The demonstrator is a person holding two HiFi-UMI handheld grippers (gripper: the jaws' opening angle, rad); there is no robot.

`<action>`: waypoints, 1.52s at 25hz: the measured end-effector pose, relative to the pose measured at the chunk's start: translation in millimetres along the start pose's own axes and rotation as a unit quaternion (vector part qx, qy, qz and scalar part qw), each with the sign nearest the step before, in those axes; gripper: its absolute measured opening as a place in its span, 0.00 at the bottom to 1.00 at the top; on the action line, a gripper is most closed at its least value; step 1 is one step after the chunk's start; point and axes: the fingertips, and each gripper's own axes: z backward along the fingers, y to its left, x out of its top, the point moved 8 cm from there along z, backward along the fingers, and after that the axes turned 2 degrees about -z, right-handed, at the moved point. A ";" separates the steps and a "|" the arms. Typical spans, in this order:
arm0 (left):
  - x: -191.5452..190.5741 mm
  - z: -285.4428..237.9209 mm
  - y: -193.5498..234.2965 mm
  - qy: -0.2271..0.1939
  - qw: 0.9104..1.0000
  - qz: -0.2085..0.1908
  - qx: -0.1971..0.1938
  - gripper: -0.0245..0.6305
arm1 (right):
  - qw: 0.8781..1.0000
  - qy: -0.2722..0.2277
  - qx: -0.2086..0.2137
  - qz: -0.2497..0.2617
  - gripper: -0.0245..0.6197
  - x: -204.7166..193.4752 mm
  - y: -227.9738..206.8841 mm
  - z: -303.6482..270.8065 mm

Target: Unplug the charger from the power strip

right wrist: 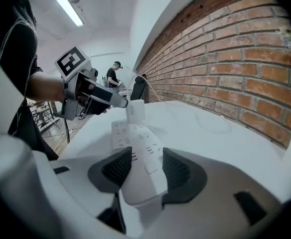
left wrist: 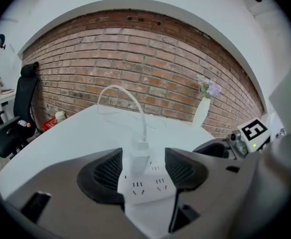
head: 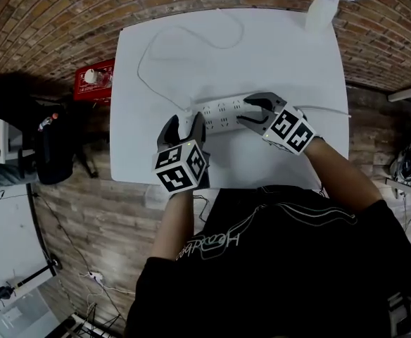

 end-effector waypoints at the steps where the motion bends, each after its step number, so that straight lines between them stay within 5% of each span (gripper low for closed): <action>1: -0.8 -2.4 0.3 0.003 1.000 -0.002 0.002 0.41 | 1.000 -0.001 0.000 0.001 0.31 -0.3 -0.2 0.3; 10: -1.7 -18.0 1.6 0.018 0.999 -0.014 0.029 0.40 | 1.000 -0.023 -0.002 -0.004 0.31 -3.7 2.0 1.4; 17: -0.1 -24.0 -0.3 0.014 0.998 -0.024 0.059 0.25 | 1.000 -0.029 -0.001 -0.008 0.31 -3.2 2.8 2.8; 25: 0.0 -23.7 -4.9 0.021 0.995 -0.033 0.093 0.24 | 0.999 -0.034 -0.003 -0.005 0.30 -4.1 2.7 2.7; 33: -0.7 -20.3 -0.8 0.027 0.997 -0.005 0.075 0.24 | 0.999 -0.037 -0.002 0.000 0.30 -4.5 5.1 3.5; 38: 0.9 -19.1 -11.3 0.033 0.990 -0.078 0.115 0.24 | 0.999 -0.040 0.001 0.000 0.30 -5.0 4.9 3.6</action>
